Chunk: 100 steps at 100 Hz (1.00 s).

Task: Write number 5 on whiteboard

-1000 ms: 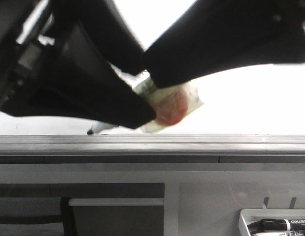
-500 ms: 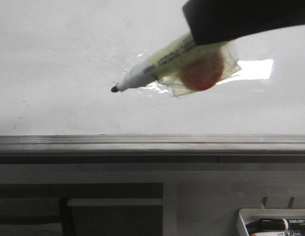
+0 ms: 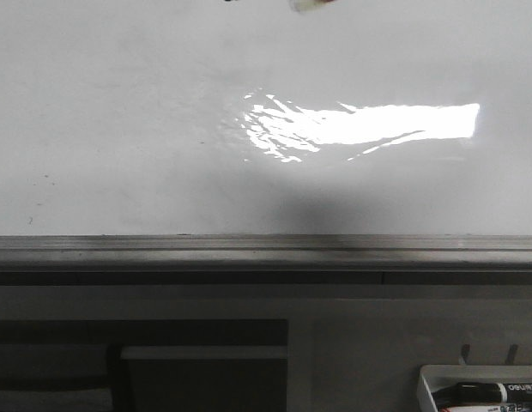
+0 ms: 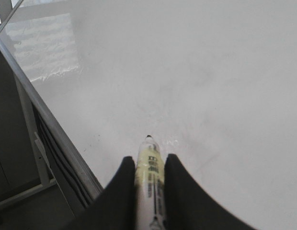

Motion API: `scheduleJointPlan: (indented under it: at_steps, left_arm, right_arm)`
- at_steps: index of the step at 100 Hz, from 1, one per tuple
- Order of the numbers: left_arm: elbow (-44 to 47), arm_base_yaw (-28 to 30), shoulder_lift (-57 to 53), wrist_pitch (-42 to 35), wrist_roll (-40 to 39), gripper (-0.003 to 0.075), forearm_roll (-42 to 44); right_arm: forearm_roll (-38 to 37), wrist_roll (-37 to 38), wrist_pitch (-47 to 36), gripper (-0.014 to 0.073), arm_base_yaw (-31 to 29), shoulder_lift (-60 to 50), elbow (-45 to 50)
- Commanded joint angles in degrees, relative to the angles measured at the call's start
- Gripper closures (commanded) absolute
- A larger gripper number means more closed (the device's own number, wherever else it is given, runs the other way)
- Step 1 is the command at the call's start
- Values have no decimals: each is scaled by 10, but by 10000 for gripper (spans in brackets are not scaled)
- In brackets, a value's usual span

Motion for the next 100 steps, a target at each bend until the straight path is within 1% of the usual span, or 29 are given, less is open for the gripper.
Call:
scheduleJointPlan:
  at_steps: [1,10,23,38,50,59,69,78,87,92,96,97,98,99,100]
  left_arm:
    - [-14,1,3,-41,-6,741,-16]
    - [-14,1,3,-41,-6,741,-26]
    - [-14,1,3,-41,-6,741,-38]
    - [-14,1,3,-41,-6,741,-38]
    - [-14,1,3,-41,-6,741,-43]
    - [-14,1,3,-41,-6,741,-54]
    - [-14,1,3,-41,-6,741,-54]
    - [-14,1,3,-40,-6,741,-54]
    - [-14,1,3,-36,-6,741,-54]
    - [-14,1,3,-32,-6,741,-58]
    - [-14,1,3,-29,-6,741,-62]
    - [-14,1,3,-30,-6,741,-61]
    - [-14,1,3,-28,-6,741,-61]
    - [-14,1,3,-28,-6,741,-63]
    - [-14,1,3,-28,-6,741,-63]
  right_arm:
    - [3,1,-7,635,3,13,-31]
    - [23,1,-7,635,3,26,-38]
    - [90,1,-56,635,3,36,-41]
    - [108,1,-69,635,0,43,-43]
    - [120,-1,-66,635,-15,46,-43]
    - [121,-5,-38,634,-33,46,-50]
    - [121,-5,33,633,-56,46,-71]
    - [120,-4,79,633,-63,46,-95]
    - [88,12,115,632,-63,44,-116]
    - [35,60,141,632,-63,43,-125]
    - [-42,111,174,632,-63,42,-134]
    - [-76,136,188,632,-64,42,-138]
    - [-94,150,196,632,-64,42,-140]
    - [-113,179,205,632,-64,42,-146]
    - [-153,194,224,633,-65,42,-148]
